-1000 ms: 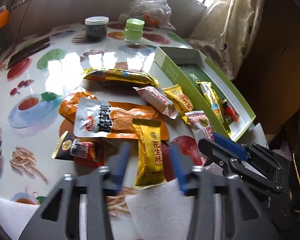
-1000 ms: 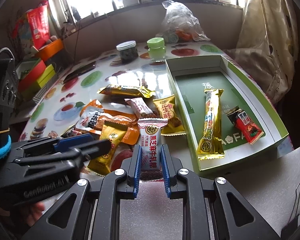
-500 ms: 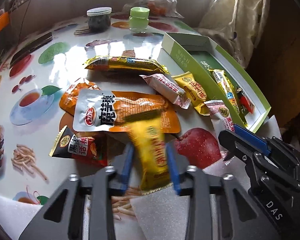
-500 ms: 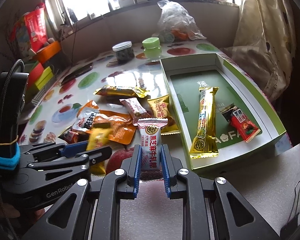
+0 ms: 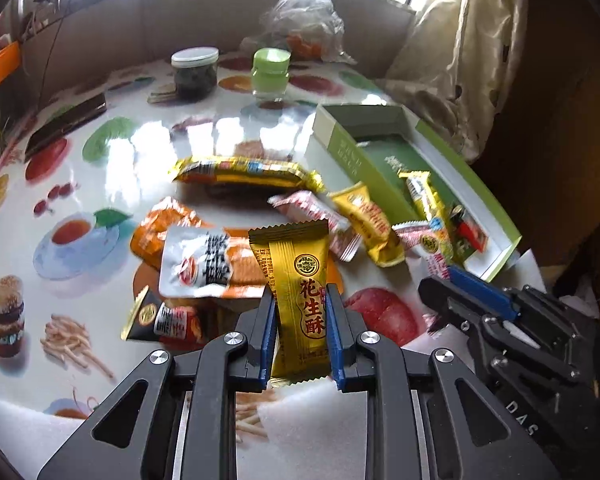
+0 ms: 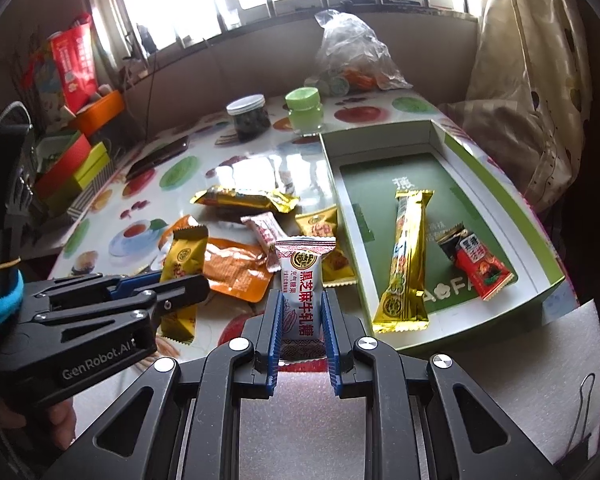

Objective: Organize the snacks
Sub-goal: 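Carry the yellow pack in left tool and nougat in right tool over the box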

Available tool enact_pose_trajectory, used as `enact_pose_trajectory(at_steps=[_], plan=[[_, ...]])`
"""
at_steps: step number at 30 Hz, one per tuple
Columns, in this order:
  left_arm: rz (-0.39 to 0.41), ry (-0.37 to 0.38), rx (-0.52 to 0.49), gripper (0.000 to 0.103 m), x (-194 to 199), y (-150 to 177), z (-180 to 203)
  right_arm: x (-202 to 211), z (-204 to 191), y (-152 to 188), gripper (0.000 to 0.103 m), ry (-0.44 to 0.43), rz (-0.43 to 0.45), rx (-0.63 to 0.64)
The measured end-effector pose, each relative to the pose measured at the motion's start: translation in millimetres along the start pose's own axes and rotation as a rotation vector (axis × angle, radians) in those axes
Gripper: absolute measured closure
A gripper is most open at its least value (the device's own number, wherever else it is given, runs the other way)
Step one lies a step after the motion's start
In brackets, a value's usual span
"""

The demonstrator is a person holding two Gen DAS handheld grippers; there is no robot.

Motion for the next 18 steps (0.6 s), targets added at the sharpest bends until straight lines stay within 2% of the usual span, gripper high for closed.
enact_pose_trajectory(at_steps=[9,18], plan=[[0.028,0.085,-0.013,0.080,0.4,-30.6,21.6,11.1,14.8,-13.9,0.085,0.027,0.032,-0.020],[0.031,0.153,-0.045,0.080,-16.1,-62.8,55.6,19.5,51.9,-26.9,0.085,0.100,0.051,-0.072]])
Point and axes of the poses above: each gripper's, at about its wrist camera, not at the fingertips, and x roughly against the way its jaws point, z to its right, y to its underside, the point moved 5 cm from there along -x, roughly the way its jaws point, and after that the axes turned 1 degree about z, right-handed, at the moved point
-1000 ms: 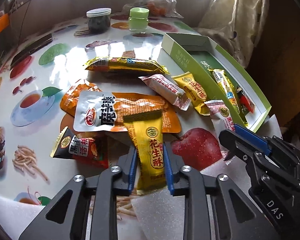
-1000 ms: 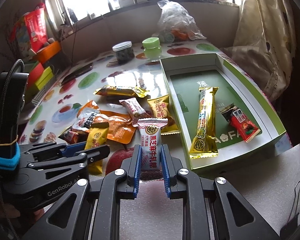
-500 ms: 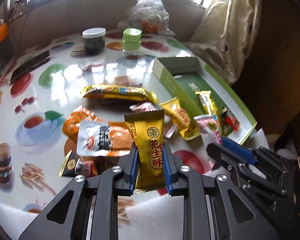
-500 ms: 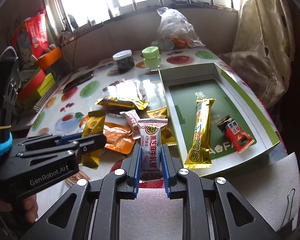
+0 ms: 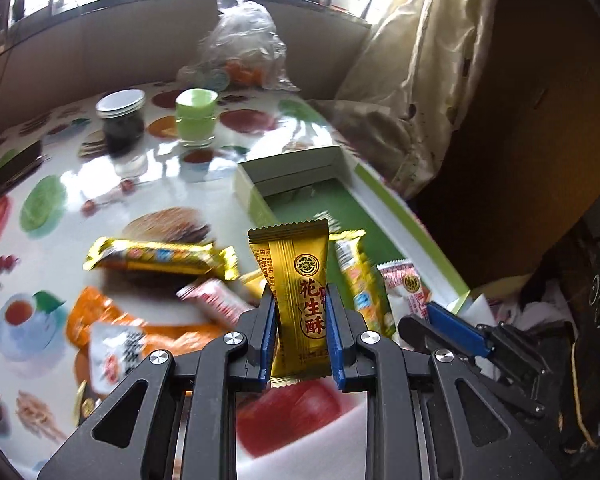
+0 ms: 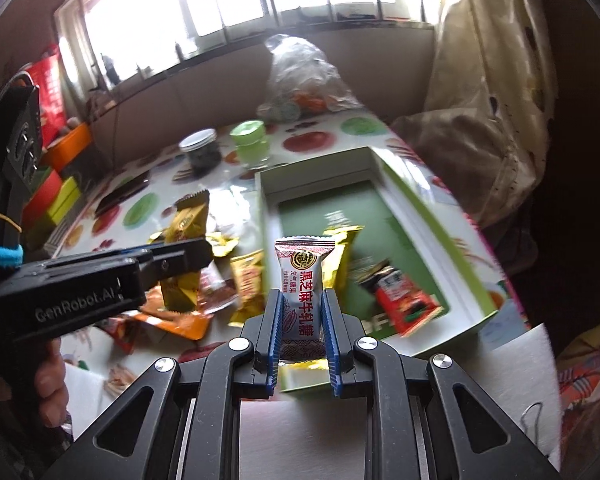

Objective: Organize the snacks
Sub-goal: 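Carry the yellow pack in left tool and nougat in right tool over the box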

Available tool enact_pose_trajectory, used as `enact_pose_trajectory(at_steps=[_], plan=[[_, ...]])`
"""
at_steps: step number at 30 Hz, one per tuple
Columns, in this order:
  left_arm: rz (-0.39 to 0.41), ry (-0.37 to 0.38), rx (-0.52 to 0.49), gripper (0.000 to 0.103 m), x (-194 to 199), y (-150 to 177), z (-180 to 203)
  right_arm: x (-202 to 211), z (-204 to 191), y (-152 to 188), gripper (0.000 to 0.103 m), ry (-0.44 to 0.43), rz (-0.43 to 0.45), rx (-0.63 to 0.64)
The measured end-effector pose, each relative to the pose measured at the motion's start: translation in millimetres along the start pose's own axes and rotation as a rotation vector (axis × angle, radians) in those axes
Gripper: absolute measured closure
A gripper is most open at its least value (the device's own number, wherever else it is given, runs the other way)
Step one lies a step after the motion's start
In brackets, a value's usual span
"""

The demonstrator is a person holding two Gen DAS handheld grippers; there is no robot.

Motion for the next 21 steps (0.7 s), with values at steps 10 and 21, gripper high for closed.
enact_pose_trajectory(at_steps=[10,21], plan=[[-0.035,0.035,-0.032,0.080,-34.0,-21.2,20.8,-15.1,39.7,-2.1,0.085,0.075,-0.036,-0.044],[-0.092,0.028,-0.039,0.080,-68.6,-23.1,20.9,-38.2,45.6,3.8,0.084,0.069,-0.087,-0.039]])
Point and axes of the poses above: each gripper's, at about its wrist camera, not at the fingertips, and x roughly against the way its jaws point, z to its right, y to its underside, the point moved 5 cm from there along -x, roughly the way its jaws point, and after that the axes turned 1 degree about z, right-handed, at the moved point
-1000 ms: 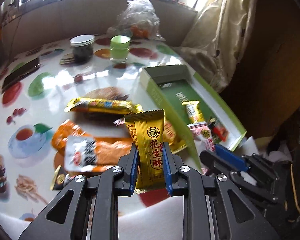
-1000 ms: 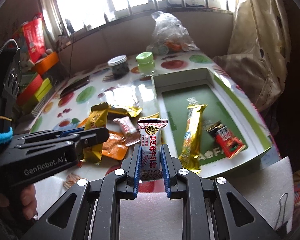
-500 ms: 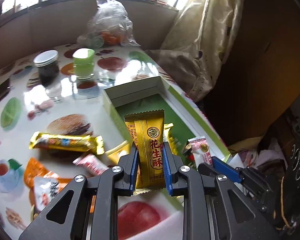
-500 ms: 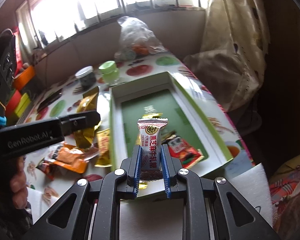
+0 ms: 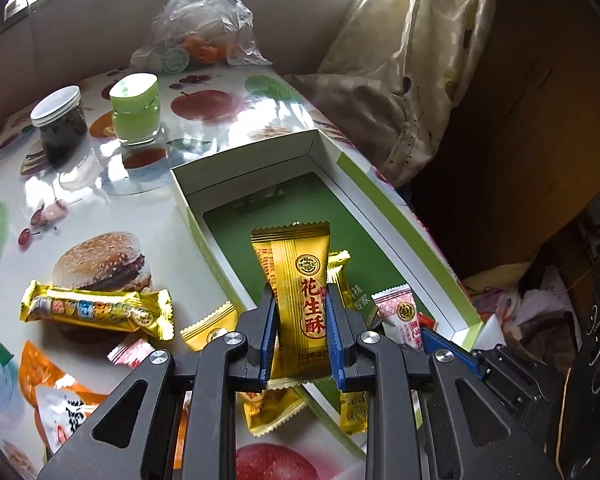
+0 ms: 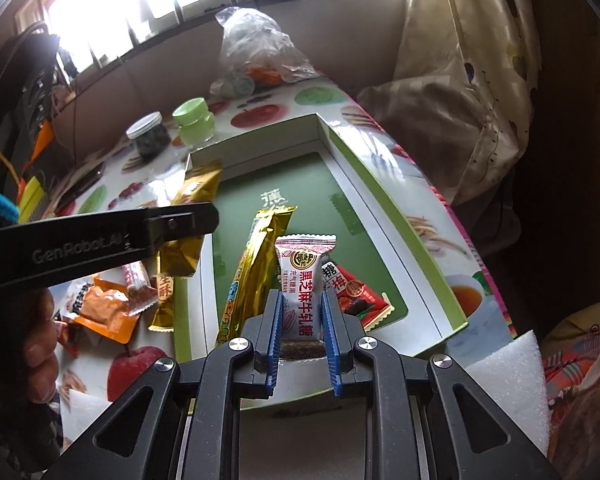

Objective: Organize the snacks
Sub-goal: 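Carry the yellow pack in left tool and nougat in right tool over the box, then open left tool to drop the yellow pack while right tool releases the nougat into the box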

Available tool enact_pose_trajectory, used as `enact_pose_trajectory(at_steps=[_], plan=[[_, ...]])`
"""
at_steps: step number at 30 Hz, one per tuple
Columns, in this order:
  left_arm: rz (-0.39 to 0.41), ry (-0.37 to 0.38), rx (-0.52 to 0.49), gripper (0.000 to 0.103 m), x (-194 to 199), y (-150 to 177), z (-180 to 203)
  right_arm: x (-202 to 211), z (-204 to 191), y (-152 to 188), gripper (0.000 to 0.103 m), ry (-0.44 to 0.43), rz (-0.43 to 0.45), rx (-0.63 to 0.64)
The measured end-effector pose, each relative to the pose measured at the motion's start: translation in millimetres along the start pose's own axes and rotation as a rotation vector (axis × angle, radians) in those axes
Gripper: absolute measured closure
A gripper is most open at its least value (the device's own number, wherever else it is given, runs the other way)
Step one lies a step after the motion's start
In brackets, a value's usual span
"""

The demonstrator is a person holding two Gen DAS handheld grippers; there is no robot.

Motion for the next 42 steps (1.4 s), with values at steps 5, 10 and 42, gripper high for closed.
enact_pose_trajectory(at_steps=[5,10,42], plan=[[-0.008,-0.005,-0.008,0.080,-6.7,-3.3,-0.1,-4.8,0.4,-0.5,0.084,0.010,-0.005,0.006],[-0.010,-0.008,-0.007,0.080,-11.2,-3.9,1.1,-8.0,2.9,0.2,0.084,0.009,-0.010,-0.002],[0.007,-0.001,-0.007,0.056,-5.0,-2.4,4.6,-2.0,5.0,-0.6,0.069,0.045,0.004,-0.014]])
Point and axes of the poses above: each gripper's, at about its wrist camera, not at the fingertips, and x roughly against the way its jaws point, z to its right, y to its underside, the point moved 5 cm from there along -x, roughly the way its jaws point, and after that the axes turned 1 degree about z, right-handed, at the moved point
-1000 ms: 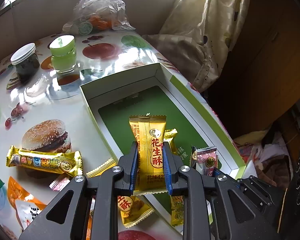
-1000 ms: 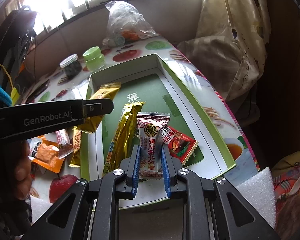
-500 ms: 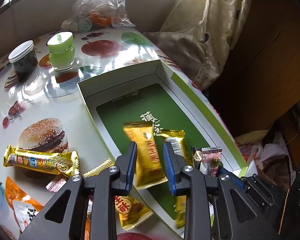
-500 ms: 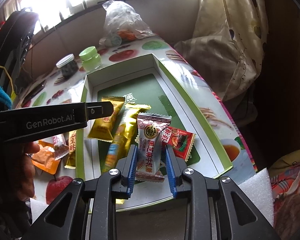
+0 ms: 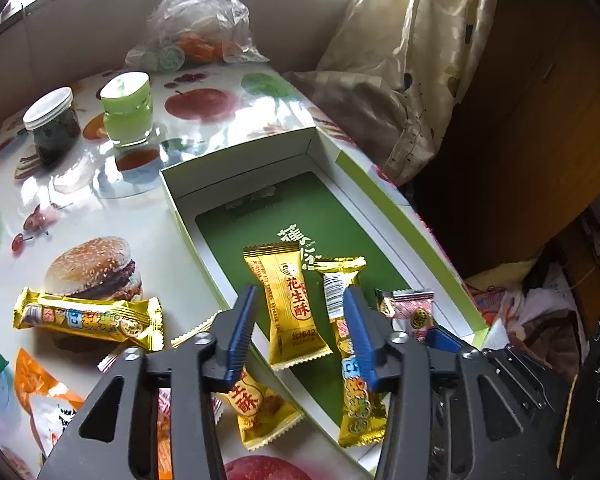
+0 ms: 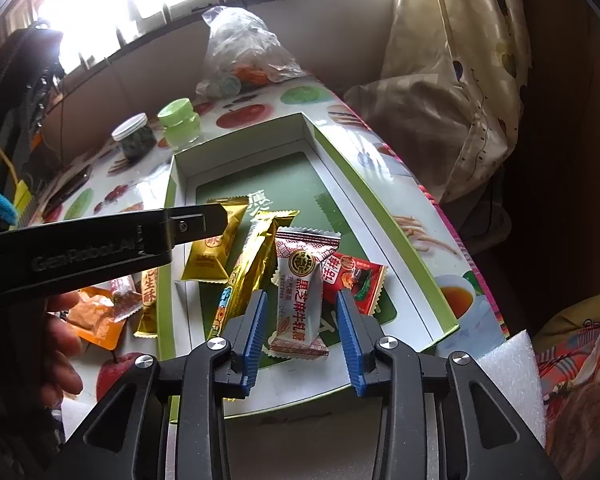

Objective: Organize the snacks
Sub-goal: 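Open left tool to drop the yellow pack while right tool releases the nougat into the box, then withdraw both open tools from the box back toward the snack pile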

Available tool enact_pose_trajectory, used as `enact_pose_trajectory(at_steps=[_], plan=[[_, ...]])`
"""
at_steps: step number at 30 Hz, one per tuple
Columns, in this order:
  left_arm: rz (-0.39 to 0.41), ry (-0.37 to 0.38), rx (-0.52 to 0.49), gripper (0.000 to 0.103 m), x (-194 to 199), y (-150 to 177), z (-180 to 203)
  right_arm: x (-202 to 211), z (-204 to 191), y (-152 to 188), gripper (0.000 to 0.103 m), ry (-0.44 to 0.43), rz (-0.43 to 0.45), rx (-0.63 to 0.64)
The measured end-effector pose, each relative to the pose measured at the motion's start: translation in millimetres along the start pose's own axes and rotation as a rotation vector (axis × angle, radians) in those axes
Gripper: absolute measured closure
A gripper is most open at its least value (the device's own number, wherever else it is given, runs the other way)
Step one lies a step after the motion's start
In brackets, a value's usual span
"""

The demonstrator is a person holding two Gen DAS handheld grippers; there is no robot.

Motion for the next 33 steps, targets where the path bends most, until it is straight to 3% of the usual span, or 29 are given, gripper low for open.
enact_pose_trajectory(at_steps=[11,33], plan=[[0.058,-0.009,0.025,0.055,34.2,10.6,-12.3,15.4,-4.6,-2.4,0.065,-0.007,0.039,-0.016],[0.151,-0.151,0.179,0.055,105.0,61.6,-96.8,25.8,-61.0,2.8,0.065,-0.117,0.056,0.077]])
Point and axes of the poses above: each gripper's, at about its wrist camera, not at the fingertips, and x roughly against the way its jaws point, z to its right, y to its underside, the point moved 5 cm from there along -x, roughly the way its jaws point, and after that the axes turned 1 degree about z, right-handed, at the moved point
